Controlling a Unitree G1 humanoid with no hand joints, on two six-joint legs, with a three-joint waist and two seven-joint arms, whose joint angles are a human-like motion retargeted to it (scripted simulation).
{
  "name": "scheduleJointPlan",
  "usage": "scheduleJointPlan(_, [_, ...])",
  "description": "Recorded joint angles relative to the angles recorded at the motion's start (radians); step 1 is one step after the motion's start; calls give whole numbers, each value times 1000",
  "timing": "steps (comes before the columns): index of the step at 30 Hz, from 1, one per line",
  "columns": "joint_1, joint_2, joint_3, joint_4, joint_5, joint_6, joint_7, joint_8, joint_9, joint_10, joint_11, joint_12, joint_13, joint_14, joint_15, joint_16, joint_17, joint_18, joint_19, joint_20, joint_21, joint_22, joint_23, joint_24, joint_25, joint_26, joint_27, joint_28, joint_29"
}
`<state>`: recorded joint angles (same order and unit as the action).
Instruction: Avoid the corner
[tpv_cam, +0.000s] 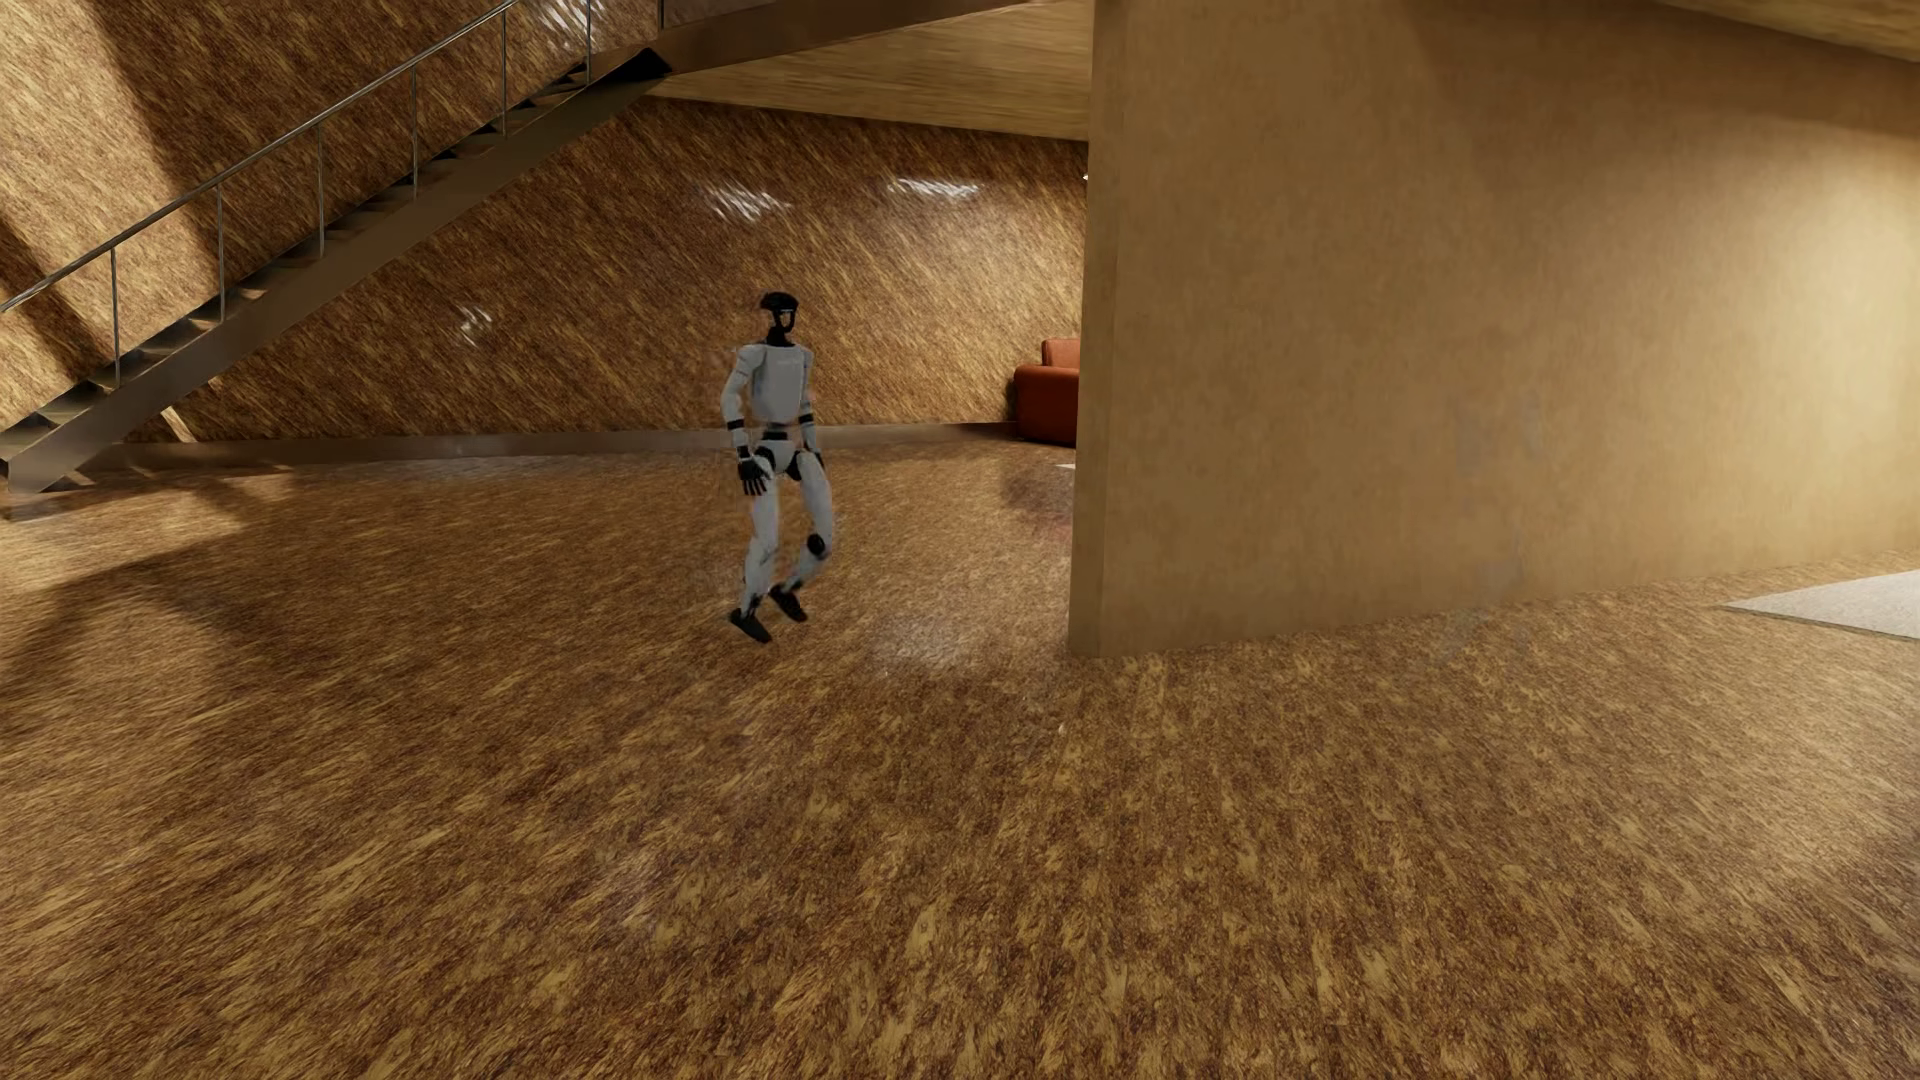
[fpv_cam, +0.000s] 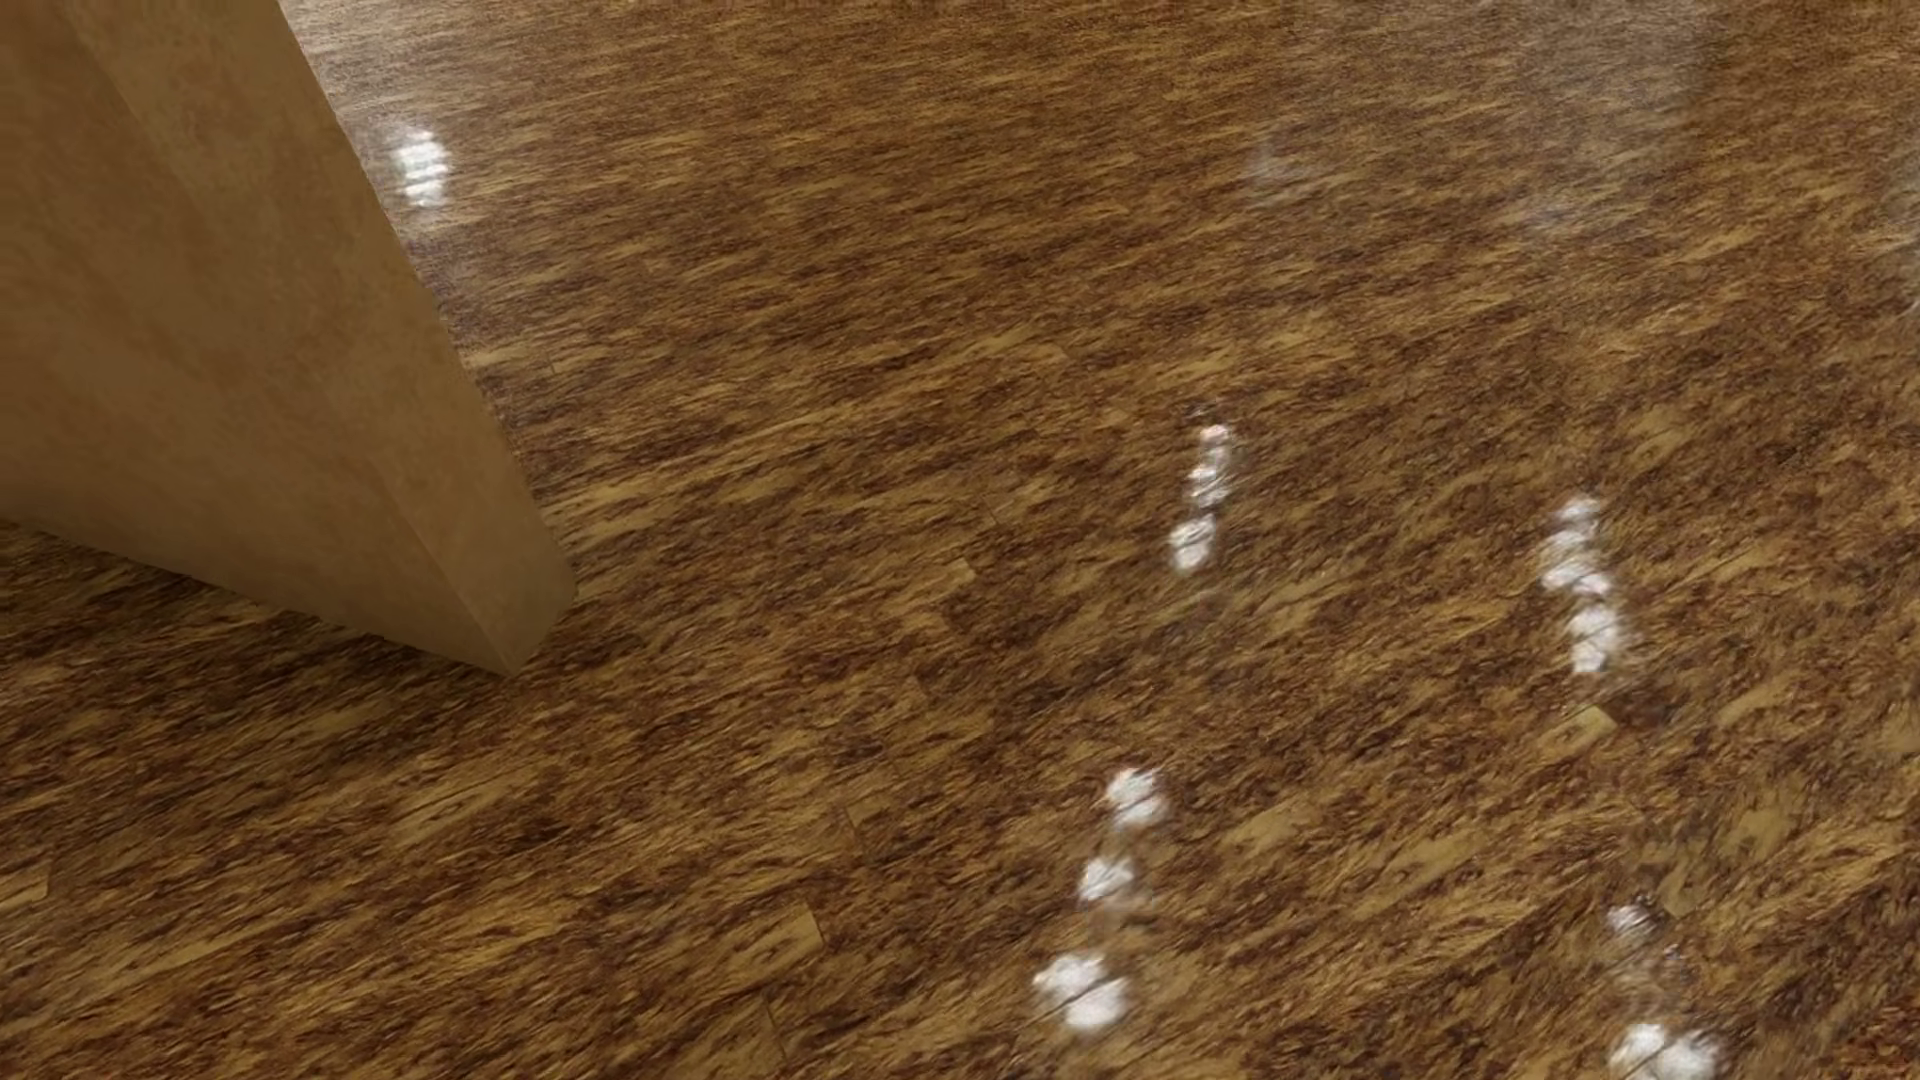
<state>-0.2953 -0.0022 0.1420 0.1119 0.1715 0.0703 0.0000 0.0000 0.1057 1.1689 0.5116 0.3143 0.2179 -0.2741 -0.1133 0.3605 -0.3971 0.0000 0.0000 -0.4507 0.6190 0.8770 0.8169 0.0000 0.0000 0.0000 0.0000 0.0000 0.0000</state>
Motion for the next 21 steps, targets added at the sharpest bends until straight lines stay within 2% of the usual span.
scheduleJointPlan(2, [-107,162,86,21,-33,-19,0,0,-1,-303,-76,23,-44,41,-164,9,-27,0,0,15,-29,-6,-82,0,0,0,0,0,0])
scheduleJointPlan(4, [-172,272,119,39,-45,-14,0,0,-31,-618,-100,37,-90,110,-275,2,-45,0,0,20,-74,8,-137,0,0,0,0,0,0])
scheduleJointPlan(5, [-193,317,136,62,-52,-11,0,0,-44,-997,-98,40,-114,383,-286,3,-47,0,0,13,-73,22,-138,0,0,0,0,0,0])
scheduleJointPlan(6, [-215,363,166,72,-88,-19,0,0,-40,-670,-82,47,-121,168,-256,3,-43,0,0,18,-99,31,-141,0,0,0,0,0,0])
scheduleJointPlan(7, [-240,405,185,65,-126,-24,0,0,-37,-559,-45,50,-109,60,-194,-3,-35,0,0,10,-138,50,-157,0,0,0,0,0,0])
scheduleJointPlan(8, [-269,401,194,54,-161,-36,0,0,-63,-449,37,59,-79,120,-67,-10,-22,0,0,4,-135,81,-137,0,0,0,0,0,0])
scheduleJointPlan(9, [-275,370,182,5,-194,-65,0,0,-70,-341,180,59,-62,135,142,-11,14,0,0,-8,-137,125,-72,0,0,0,0,0,0])
scheduleJointPlan(10, [-222,300,160,-29,-201,-67,0,0,-59,-285,384,48,-39,85,312,-16,26,0,0,0,-147,151,-22,0,0,0,0,0,0])
scheduleJointPlan(11, [-151,175,144,-105,-220,-82,0,0,-40,-293,645,48,-18,30,363,-22,26,0,0,29,-133,119,-6,0,0,0,0,0,0])
scheduleJointPlan(12, [-42,80,93,-135,-201,-76,0,0,-21,-339,808,47,-27,3,273,-22,33,0,0,27,-68,100,40,0,0,0,0,0,0])
scheduleJointPlan(13, [50,-33,34,-130,-155,-48,0,0,-14,-383,889,30,-12,-5,192,-25,58,0,0,29,-98,68,71,0,0,0,0,0,0])
scheduleJointPlan(14, [150,-140,-30,-133,-123,-27,0,0,-12,-451,862,24,23,-8,195,-16,39,0,0,26,-53,14,21,0,0,0,0,0,0])
scheduleJointPlan(15, [259,-213,-95,-133,-103,-13,0,0,-8,-524,721,20,41,-9,242,-10,77,0,0,43,-98,-28,98,0,0,0,0,0,0])
scheduleJointPlan(16, [321,-319,-120,-128,-88,-3,0,0,-17,-568,550,3,60,-15,312,-2,56,0,0,54,-27,-81,86,0,0,0,0,0,0])
scheduleJointPlan(17, [434,-339,-186,-96,-74,24,0,0,-5,-619,331,-2,89,-35,355,-1,51,0,0,65,-23,-124,94,0,0,0,0,0,0])
scheduleJointPlan(18, [492,-397,-212,-101,-94,17,0,0,-16,-644,143,-30,104,-63,302,9,50,0,0,75,-20,-154,92,0,0,0,0,0,0])
scheduleJointPlan(19, [540,-436,-242,-102,-110,8,0,0,-24,-659,-13,-56,111,-98,96,20,51,0,0,94,-15,-180,95,0,0,0,0,0,0])
scheduleJointPlan(20, [574,-472,-267,-92,-137,4,0,0,-33,-640,-47,-81,119,-119,-155,26,47,0,0,110,-2,-191,94,0,0,0,0,0,0])
scheduleJointPlan(21, [611,-496,-296,-72,-157,11,0,0,-32,-620,-45,-97,132,-111,-224,26,40,0,0,126,12,-190,87,0,0,0,0,0,0])
